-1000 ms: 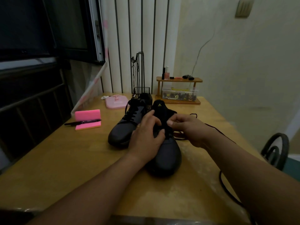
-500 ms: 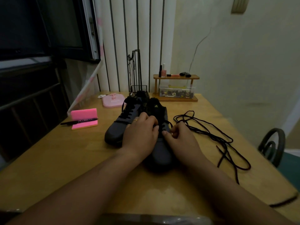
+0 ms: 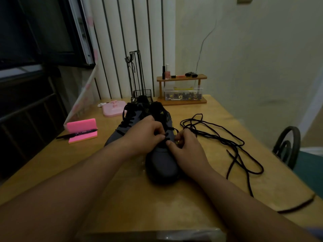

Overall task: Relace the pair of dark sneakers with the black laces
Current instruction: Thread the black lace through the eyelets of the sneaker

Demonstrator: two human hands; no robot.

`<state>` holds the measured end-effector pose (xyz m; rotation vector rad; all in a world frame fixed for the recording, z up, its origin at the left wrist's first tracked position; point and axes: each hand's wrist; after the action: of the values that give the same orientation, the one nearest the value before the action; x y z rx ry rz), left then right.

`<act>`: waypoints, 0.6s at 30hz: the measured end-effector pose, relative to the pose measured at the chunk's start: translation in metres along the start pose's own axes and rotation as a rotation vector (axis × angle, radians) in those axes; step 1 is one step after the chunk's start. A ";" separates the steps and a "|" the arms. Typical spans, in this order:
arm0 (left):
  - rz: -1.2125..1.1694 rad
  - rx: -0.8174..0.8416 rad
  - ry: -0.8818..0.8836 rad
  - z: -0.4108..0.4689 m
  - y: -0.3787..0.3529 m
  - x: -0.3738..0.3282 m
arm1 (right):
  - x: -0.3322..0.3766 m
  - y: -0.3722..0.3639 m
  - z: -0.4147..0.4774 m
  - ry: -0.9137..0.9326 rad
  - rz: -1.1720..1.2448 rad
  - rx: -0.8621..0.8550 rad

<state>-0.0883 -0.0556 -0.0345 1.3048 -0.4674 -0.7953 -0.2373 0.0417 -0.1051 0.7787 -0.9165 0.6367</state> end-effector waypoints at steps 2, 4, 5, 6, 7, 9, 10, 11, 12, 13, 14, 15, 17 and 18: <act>-0.154 0.011 0.013 -0.003 0.003 0.002 | 0.000 0.000 0.000 0.006 0.003 -0.008; -0.404 0.061 0.048 -0.011 0.003 0.007 | -0.001 -0.001 -0.001 0.011 0.001 -0.014; -0.531 0.090 0.058 -0.015 0.003 0.010 | -0.001 -0.001 -0.001 0.014 0.006 -0.012; -0.619 0.110 0.054 -0.018 0.002 0.013 | -0.001 -0.001 -0.001 0.018 0.011 -0.007; -0.652 0.124 0.040 -0.021 0.002 0.015 | -0.002 -0.002 -0.002 0.025 0.010 -0.003; -0.595 0.151 0.050 -0.022 0.005 0.013 | -0.003 -0.002 -0.002 0.036 -0.006 0.003; -0.515 0.158 0.078 -0.020 0.005 0.010 | -0.004 -0.001 -0.001 0.033 -0.012 0.005; -0.407 0.151 0.110 -0.016 0.004 0.006 | -0.003 -0.001 0.001 0.028 -0.015 0.009; -0.288 0.128 0.134 -0.012 0.003 0.002 | -0.003 -0.001 0.001 0.024 -0.019 0.015; -0.163 0.091 0.133 -0.008 0.001 -0.002 | -0.004 -0.001 0.002 0.023 -0.025 0.019; -0.049 0.029 0.100 -0.006 -0.001 -0.008 | -0.003 -0.001 0.002 0.022 -0.029 0.023; 0.018 -0.050 0.047 -0.006 -0.003 -0.014 | -0.003 0.000 0.001 0.022 -0.029 0.023; -0.056 -0.171 -0.043 -0.011 -0.007 -0.019 | -0.003 0.000 0.000 0.024 -0.023 0.020; -0.178 -0.168 -0.049 -0.015 -0.007 -0.017 | -0.003 0.000 -0.001 0.025 -0.020 0.016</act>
<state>-0.0908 -0.0335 -0.0428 1.1837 -0.3185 -0.9956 -0.2383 0.0419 -0.1080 0.7921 -0.8809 0.6354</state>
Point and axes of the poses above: each hand's wrist, its own z-axis towards the middle knuckle, its own y-axis out of the back of the hand, x = y × z, and after that the axes turned 15 degrees about z, right-handed
